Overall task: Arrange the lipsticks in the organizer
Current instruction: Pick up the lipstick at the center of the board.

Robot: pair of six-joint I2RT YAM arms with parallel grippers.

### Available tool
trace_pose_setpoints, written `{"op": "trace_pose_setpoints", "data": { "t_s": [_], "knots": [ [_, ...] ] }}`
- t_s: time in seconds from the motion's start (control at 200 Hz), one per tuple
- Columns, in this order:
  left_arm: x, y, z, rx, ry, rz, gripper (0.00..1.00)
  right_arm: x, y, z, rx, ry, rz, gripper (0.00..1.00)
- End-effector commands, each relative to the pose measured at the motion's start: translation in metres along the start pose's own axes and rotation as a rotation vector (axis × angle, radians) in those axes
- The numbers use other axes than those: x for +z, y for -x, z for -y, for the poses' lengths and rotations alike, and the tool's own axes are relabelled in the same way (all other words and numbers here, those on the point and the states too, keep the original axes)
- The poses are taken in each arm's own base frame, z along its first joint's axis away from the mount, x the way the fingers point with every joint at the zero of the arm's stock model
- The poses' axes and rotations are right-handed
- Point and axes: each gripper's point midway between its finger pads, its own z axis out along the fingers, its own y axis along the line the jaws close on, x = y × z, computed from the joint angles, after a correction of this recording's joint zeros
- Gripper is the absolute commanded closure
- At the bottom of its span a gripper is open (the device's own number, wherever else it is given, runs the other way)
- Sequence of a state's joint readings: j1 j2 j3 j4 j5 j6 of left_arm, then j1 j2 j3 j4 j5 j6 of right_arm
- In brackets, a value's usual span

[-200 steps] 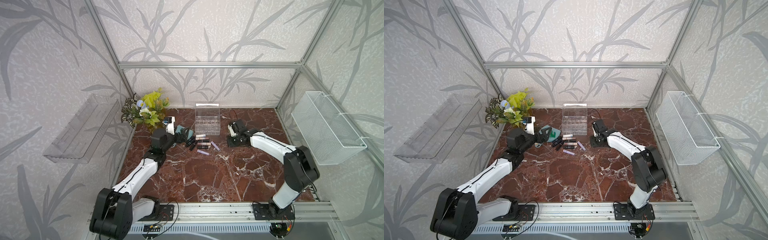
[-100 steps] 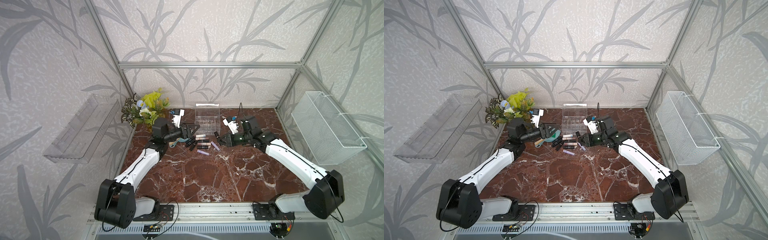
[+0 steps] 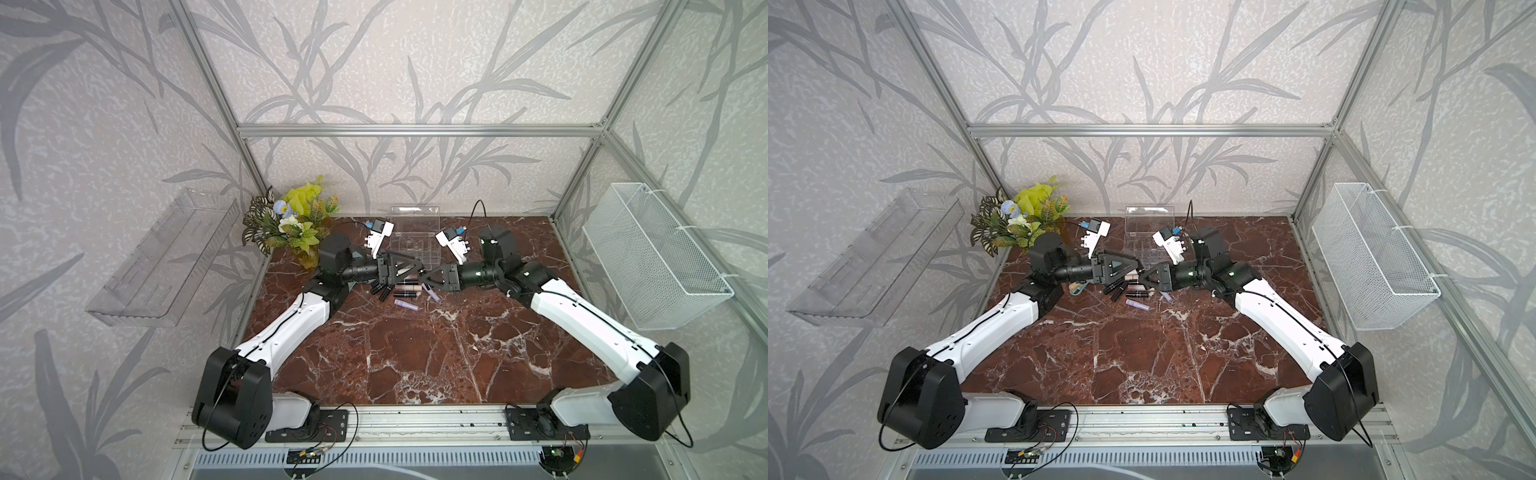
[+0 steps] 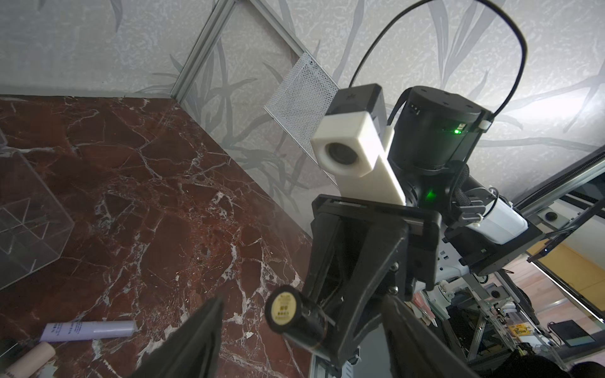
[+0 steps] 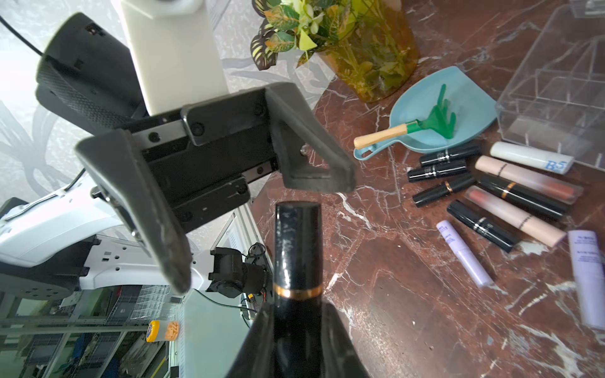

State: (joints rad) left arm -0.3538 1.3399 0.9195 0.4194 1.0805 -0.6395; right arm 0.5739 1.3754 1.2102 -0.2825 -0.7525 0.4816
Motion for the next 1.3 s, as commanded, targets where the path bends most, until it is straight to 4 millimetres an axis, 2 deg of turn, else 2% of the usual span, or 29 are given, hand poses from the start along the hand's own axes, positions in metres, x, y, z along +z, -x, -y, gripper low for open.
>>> {"op": "trace_pose_setpoints", "data": {
  "t_s": [0.0,0.125,0.29,0.625,0.81,0.9,1.005,1.095,1.185,1.294],
  "knots": [
    [0.002,0.005,0.011,0.044,-0.034,-0.012,0.21,-0.001,0.015,-0.021,-0.044,0.056,0.035,0.88],
    [0.005,0.003,0.015,0.048,-0.049,-0.022,0.26,0.002,0.013,-0.026,-0.05,0.068,0.026,0.89],
    [0.007,0.002,0.02,0.055,-0.061,-0.028,0.47,0.003,0.011,-0.022,-0.053,0.054,0.024,0.89],
    [0.006,0.002,0.021,0.063,-0.061,-0.027,0.72,0.001,0.008,-0.019,-0.058,0.028,0.022,0.89],
    [0.007,-0.001,0.013,0.06,-0.032,-0.036,0.86,0.0,0.007,-0.013,-0.061,-0.012,0.034,0.82],
    [0.007,0.0,0.009,0.061,-0.01,-0.032,0.89,-0.001,0.008,-0.01,-0.065,-0.03,0.041,0.69],
    [0.006,0.003,-0.013,0.076,0.119,-0.02,0.89,-0.004,0.009,-0.005,-0.067,-0.068,0.057,0.32],
    [0.0,0.012,-0.043,0.12,0.314,-0.017,0.89,-0.009,0.009,0.002,-0.075,-0.118,0.074,0.12],
    [-0.009,0.027,-0.076,0.189,0.51,-0.008,0.89,-0.014,0.01,0.009,-0.082,-0.166,0.092,0.0],
    [-0.018,0.044,-0.113,0.27,0.696,0.003,0.89,-0.019,0.011,0.017,-0.082,-0.2,0.114,0.01]
  ]
}}
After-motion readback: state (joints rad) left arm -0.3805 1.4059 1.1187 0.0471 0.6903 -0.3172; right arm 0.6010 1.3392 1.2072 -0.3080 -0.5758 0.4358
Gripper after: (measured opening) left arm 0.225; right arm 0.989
